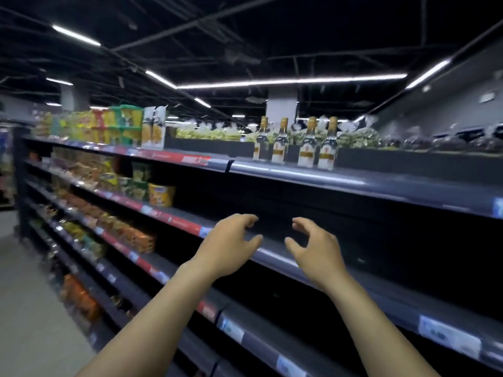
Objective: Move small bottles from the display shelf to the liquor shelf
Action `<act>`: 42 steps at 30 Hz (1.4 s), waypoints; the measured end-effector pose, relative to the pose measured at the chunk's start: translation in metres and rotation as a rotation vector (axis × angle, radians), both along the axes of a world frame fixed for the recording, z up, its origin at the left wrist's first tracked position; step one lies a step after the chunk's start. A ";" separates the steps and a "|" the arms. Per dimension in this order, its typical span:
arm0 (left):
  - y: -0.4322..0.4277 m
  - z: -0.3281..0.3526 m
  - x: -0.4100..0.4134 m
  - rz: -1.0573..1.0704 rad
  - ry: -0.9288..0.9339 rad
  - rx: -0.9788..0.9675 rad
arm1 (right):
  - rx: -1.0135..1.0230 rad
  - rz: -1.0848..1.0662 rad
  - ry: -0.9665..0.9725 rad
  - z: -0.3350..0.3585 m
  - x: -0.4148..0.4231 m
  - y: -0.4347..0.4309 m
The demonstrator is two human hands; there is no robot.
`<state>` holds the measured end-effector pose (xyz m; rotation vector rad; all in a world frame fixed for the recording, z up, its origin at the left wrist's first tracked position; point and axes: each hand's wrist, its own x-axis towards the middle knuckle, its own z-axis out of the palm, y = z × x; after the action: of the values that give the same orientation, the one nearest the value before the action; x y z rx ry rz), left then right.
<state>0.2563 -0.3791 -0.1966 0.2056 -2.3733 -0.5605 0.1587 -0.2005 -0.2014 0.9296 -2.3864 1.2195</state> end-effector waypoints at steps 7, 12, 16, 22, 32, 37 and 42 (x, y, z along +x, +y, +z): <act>-0.022 0.097 -0.131 -0.134 0.202 0.043 | -0.068 -0.189 0.292 0.103 -0.082 -0.014; -0.016 0.138 -0.203 -0.191 0.255 0.116 | -0.071 -0.273 0.382 0.144 -0.139 -0.015; -0.012 0.159 -0.252 -0.198 0.295 0.066 | -0.093 -0.335 0.410 0.164 -0.180 -0.020; -0.014 0.185 -0.296 -0.242 0.305 0.125 | -0.044 -0.419 0.307 0.186 -0.218 -0.033; -0.031 0.189 -0.327 -0.343 0.307 0.224 | -0.186 -0.535 0.288 0.193 -0.227 -0.049; -0.028 0.193 -0.314 -0.420 0.411 0.114 | -0.303 -0.579 0.412 0.191 -0.212 -0.057; -0.017 0.202 -0.286 -0.565 0.544 0.148 | -0.371 -0.620 0.493 0.197 -0.183 -0.044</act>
<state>-0.0292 -0.3964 0.0051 -0.5111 -1.8377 -0.9194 -0.0240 -0.2440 -0.0041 0.2826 -1.7679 0.9854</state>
